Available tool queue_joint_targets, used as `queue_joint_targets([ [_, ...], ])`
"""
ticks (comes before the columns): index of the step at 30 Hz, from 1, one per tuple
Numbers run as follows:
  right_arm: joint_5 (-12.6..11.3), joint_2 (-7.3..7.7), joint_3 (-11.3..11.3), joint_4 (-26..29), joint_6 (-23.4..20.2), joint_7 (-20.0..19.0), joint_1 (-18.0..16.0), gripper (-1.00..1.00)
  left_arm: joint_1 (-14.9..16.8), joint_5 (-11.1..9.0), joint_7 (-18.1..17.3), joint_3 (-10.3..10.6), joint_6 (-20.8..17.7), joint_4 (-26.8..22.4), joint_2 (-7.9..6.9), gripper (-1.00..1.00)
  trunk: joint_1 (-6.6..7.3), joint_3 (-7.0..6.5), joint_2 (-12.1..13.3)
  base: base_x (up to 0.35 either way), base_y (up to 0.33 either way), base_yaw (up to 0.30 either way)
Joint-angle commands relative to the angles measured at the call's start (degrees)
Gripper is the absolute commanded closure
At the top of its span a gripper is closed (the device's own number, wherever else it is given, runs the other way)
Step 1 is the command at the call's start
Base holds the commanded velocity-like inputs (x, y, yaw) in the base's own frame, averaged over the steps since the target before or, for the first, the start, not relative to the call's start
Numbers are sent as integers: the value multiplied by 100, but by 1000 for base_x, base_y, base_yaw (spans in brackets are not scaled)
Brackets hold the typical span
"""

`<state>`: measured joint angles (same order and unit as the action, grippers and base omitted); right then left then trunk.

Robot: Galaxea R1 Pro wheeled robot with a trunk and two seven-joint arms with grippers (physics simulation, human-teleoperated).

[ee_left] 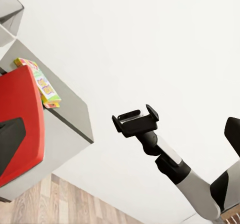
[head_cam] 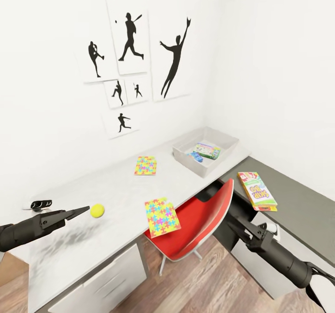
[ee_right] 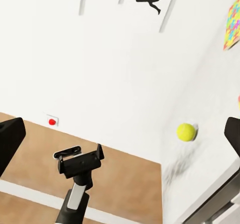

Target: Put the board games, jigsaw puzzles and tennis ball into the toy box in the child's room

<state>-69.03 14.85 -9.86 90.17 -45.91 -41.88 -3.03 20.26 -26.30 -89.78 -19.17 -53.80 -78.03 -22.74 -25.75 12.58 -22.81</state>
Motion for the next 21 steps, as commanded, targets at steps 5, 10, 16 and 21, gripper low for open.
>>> queue_joint_targets([
  [5, -16, 6, 37, 0, 265, -4, -4, -100, 4, 2, -22, -3, -61, -1, -2, -100, -4, -36, -11, 0, 0, 0],
  [10, -15, 8, 50, 0, 402, -5, -4, -100, 4, 8, -22, -6, -61, -1, -5, -100, -4, -82, -11, 0, 0, 0],
  [16, -14, 9, 54, 0, 451, -7, -4, -100, 4, 11, -22, -7, -61, -1, -10, -100, -4, -138, -11, 0, 0, 0],
  [21, -14, 9, 50, 0, 458, -6, -4, -100, 4, 11, -22, 1, -61, -1, -3, -100, -4, -170, -11, 0, 0, 0],
])
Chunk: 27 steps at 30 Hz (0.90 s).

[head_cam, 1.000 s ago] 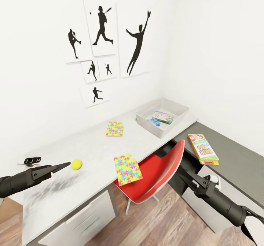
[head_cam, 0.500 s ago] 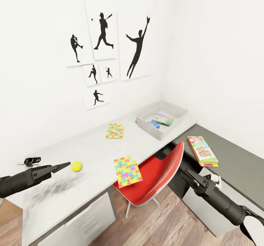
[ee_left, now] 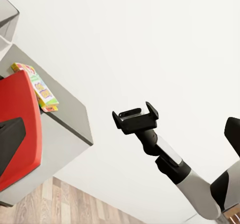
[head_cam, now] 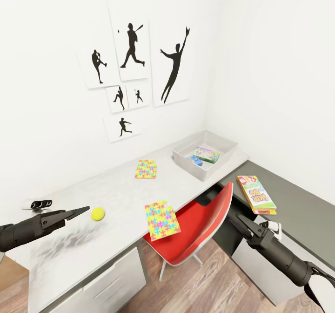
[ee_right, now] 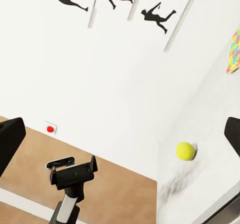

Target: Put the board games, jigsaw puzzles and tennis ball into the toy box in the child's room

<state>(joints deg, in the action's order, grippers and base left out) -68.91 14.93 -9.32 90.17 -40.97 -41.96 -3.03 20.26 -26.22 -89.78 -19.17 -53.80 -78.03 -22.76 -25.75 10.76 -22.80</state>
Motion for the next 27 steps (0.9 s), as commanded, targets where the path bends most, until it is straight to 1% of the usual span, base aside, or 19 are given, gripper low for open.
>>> queue_joint_targets([
  [1, -26, 1, -5, 1, -35, 2, -5, -100, 4, 3, -22, 2, -61, -1, 2, -100, -3, 9, -11, 0, 0, 0],
  [27, -17, -5, -16, 0, -18, 5, -5, -100, 4, 3, -22, 1, -61, -1, 0, -100, -3, 4, -11, 0, 0, 0],
])
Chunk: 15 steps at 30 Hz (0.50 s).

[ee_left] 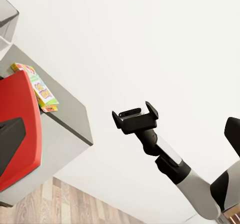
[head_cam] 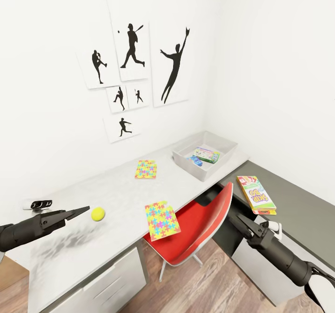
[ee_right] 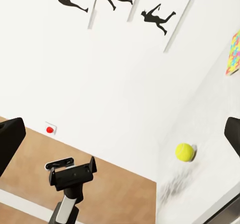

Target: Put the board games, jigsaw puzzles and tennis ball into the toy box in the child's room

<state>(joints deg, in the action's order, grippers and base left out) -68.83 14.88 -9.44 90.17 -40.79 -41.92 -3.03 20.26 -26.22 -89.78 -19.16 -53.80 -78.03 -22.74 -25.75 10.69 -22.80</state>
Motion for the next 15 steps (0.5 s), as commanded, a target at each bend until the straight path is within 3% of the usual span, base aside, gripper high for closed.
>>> queue_joint_targets([
  [1, -26, 0, -6, 1, -36, 1, -5, -100, 4, 3, -22, 1, -61, -1, -2, -100, -3, 12, -12, 0, 0, 0],
  [5, -26, -1, -5, 1, -35, 5, -5, -100, 4, 3, -22, 0, -61, -1, -2, -100, -3, 12, -12, 0, -79, 0],
  [15, -26, -3, 0, 1, -35, 7, -5, -100, 4, 3, -22, 1, -61, -1, -1, -100, -3, 12, -12, 0, -211, 0],
])
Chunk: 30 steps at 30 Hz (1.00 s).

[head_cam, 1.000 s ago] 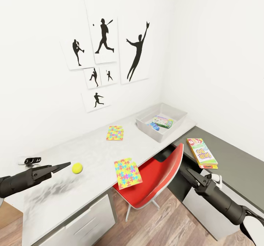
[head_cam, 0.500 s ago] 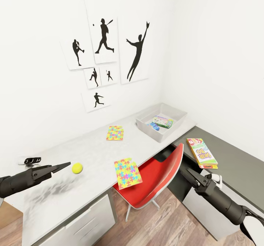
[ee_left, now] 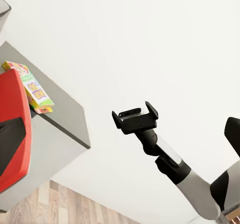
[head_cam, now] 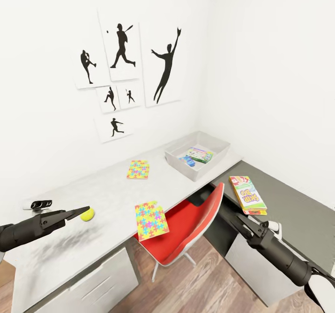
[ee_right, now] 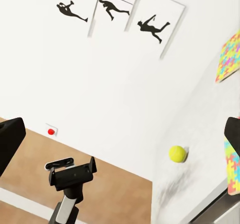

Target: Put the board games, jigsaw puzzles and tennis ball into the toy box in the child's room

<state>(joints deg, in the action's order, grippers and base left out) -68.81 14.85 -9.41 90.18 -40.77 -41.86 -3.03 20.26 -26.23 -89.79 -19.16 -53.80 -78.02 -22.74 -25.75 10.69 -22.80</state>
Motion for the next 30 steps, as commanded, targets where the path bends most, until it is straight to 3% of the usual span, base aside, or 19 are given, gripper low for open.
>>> queue_joint_targets([
  [1, -27, 1, -2, -1, -36, 1, -5, -100, 4, 4, -21, 0, -61, -2, 2, -100, -3, 11, -11, 0, -168, 0],
  [9, -27, 1, 0, -1, -34, 2, -5, -100, 4, 4, -21, 0, -61, -2, 3, -100, -3, -5, -11, 0, -236, 0],
  [30, -27, 5, 29, -1, 168, -6, -5, -100, 4, 4, -21, 0, -61, -2, 3, -100, -3, -196, -11, 0, -199, 0],
])
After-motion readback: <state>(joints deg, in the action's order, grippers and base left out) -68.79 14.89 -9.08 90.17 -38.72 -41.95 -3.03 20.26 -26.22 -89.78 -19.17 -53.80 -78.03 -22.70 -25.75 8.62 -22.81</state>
